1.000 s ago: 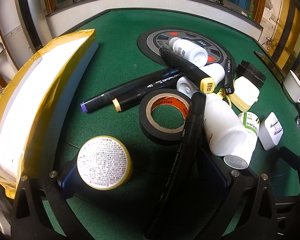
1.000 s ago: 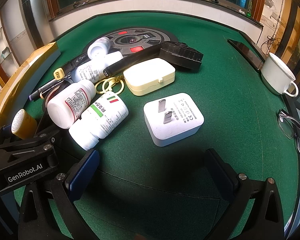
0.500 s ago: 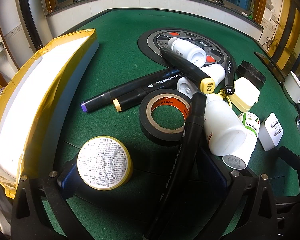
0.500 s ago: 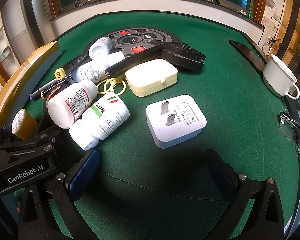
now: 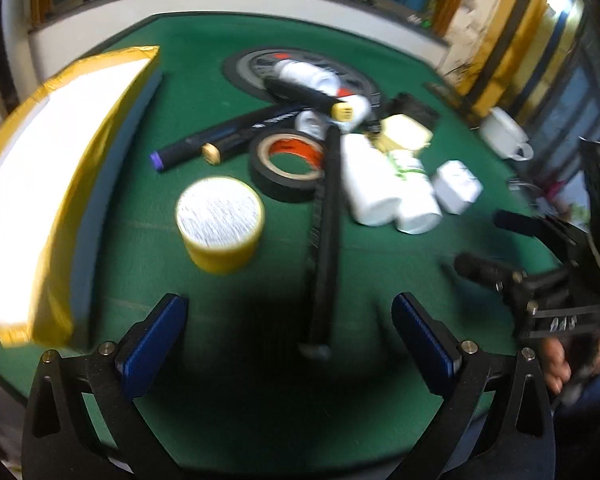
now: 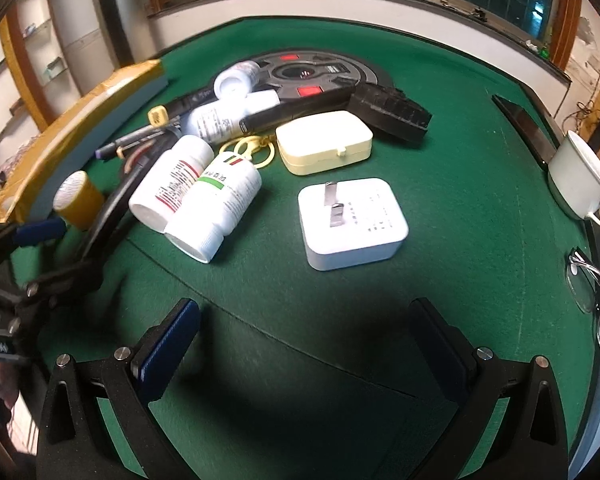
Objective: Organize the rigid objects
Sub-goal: 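Grasp the yellow tape roll with the left tool and lift it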
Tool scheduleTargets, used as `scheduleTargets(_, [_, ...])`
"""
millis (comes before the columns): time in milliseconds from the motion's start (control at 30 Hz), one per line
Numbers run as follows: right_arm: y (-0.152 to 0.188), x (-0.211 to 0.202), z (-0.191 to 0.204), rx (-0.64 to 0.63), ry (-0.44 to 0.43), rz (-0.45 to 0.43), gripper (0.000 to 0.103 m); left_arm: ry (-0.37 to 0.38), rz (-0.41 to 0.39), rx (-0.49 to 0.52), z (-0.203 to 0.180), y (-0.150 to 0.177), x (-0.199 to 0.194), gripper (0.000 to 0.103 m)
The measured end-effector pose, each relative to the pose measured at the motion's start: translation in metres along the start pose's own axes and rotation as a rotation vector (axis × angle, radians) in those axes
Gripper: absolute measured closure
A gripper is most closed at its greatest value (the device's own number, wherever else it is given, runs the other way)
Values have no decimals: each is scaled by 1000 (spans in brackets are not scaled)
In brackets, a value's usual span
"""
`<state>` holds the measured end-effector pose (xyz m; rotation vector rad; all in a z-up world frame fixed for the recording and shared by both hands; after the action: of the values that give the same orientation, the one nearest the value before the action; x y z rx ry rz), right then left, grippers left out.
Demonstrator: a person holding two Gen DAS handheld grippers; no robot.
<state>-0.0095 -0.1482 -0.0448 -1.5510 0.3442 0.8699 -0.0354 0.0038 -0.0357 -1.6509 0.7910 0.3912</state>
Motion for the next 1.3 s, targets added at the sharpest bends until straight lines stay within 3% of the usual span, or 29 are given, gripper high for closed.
scheduleTargets(133, [-18, -33, 5, -57, -9, -135, 1, 51, -25, 11, -10, -2, -8, 3])
scheduleTargets(333, [-62, -53, 0, 39, -53, -293, 1, 12, -41, 90, -19, -20, -8, 32])
scheduleTargets(367, [-68, -48, -4, 64, -49, -292, 2, -10, -36, 88, -15, -23, -6, 32])
scheduleTargets(433, [-71, -37, -8, 124, -72, -278, 18, -28, -33, 57, -3, -27, -7, 32])
scheduleTargets(500, [-64, -24, -15, 163, -106, -229, 27, -53, -12, 44, 8, -29, -6, 32])
scheduleTargets(633, [-52, -17, -30, 237, -126, -170, 28, -89, 9, 40, 18, -33, 6, 32])
scheduleTargets(800, [-56, -29, -33, 196, -77, -220, 28, -108, -2, 42, 21, -42, 22, 32])
scheduleTargets(900, [-54, -26, -35, 187, -64, -202, 38, -124, 35, 49, 23, -39, 38, 32])
scheduleTargets(933, [-52, -24, -36, 188, -67, -184, 41, -133, 11, 78, 21, -39, 38, 32])
scheduleTargets(1000, [-49, -17, -37, 197, -78, -148, 41, -145, -8, 93, 22, -38, 36, 45])
scheduleTargets(1033, [-48, -16, -38, 202, -81, -145, 41, -160, -20, 90, 26, -38, 34, 65])
scheduleTargets(1300, [-46, -13, -45, 219, -60, -144, 41, -75, -114, 16, 39, -51, -7, 64])
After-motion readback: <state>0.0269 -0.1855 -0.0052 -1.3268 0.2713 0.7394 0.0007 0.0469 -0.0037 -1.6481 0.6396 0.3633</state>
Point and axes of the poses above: each gripper's, at about its wrist camera, not at the fingertips, and x roughly the way its jaws point, z to its left, y to its underside, the point moved 6 cm from there along x, roughly the way its jaws point, and after that the axes turned 15 degrees about -z, right-handed, at the moved point
